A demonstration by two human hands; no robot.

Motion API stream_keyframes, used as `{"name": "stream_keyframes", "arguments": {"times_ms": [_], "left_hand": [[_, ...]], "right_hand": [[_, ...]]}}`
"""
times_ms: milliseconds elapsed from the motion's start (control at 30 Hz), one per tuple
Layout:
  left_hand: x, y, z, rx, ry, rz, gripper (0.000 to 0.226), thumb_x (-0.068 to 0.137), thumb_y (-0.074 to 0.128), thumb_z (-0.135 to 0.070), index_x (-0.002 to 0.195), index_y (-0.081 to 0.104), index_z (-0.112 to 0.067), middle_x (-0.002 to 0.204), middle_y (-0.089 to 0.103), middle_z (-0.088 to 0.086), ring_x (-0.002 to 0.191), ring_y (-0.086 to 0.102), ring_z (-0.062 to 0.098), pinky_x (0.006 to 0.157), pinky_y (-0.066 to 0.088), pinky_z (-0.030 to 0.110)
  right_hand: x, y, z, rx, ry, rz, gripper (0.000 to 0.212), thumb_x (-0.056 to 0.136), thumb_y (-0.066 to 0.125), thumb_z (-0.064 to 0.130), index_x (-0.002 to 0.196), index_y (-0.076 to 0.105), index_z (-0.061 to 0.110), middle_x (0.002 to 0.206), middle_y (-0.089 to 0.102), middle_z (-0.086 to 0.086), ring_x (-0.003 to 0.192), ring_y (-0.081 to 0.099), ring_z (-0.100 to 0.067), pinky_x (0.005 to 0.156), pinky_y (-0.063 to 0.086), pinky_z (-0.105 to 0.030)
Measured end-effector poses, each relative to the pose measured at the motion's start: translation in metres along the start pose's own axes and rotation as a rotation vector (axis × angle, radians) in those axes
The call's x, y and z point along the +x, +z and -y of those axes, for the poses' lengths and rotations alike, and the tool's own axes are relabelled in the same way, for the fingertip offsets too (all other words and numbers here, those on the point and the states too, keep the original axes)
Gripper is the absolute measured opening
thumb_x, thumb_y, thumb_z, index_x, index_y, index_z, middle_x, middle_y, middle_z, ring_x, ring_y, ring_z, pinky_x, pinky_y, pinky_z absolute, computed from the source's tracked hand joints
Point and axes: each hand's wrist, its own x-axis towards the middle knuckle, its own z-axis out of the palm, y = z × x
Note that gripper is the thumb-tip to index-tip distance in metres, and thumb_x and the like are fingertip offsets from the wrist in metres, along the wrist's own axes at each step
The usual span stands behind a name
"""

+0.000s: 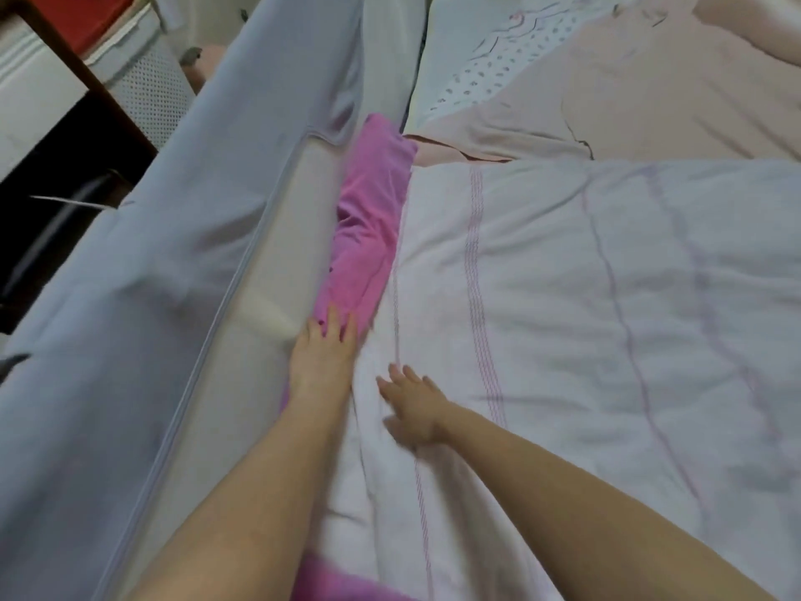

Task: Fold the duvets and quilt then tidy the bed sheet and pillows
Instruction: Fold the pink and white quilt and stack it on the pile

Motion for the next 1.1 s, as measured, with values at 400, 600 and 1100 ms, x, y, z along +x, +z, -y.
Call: {"name": "stream_keyframes", "arguments": {"times_ms": [400,600,1100], "left_hand": [[-0.229,-0.06,-0.036,-0.401,0.232,0.552,0.046,0.088,0.056,-0.044,0.13,0.053,-0.025,0.132,0.057,0.0,0.12,0.053,0.023,0.1,0.043,0.034],[-0.333,-0.04,-0.031,-0.42,-0.049,0.8,0.138,0.038,0.05,-0.097,0.15,0.022,-0.022,0.157,0.019,0.013,0.143,0.021,0.036,0.114,0.022,0.056],[-0.565,-0.032,0.088,-1.29,-0.602,0.677,0.064,0.079,0.064,-0.06,0.112,0.065,-0.005,0.113,0.063,0.003,0.099,0.06,0.024,0.082,0.047,0.031]], "right_hand": [[-0.276,0.052,0.018,0.371,0.141,0.023,0.026,0.092,0.056,0.033,0.107,0.066,0.015,0.102,0.068,-0.002,0.093,0.062,-0.018,0.083,0.047,-0.028],[-0.361,0.11,0.069,0.583,0.223,0.399,0.075,0.082,0.063,0.057,0.141,0.04,0.017,0.134,0.052,-0.003,0.114,0.052,-0.015,0.103,0.038,-0.026],[-0.493,0.207,0.272,0.185,0.037,-0.084,0.035,0.073,0.053,0.013,0.106,0.065,0.017,0.106,0.068,-0.009,0.099,0.061,-0.028,0.07,0.038,-0.025]]}}
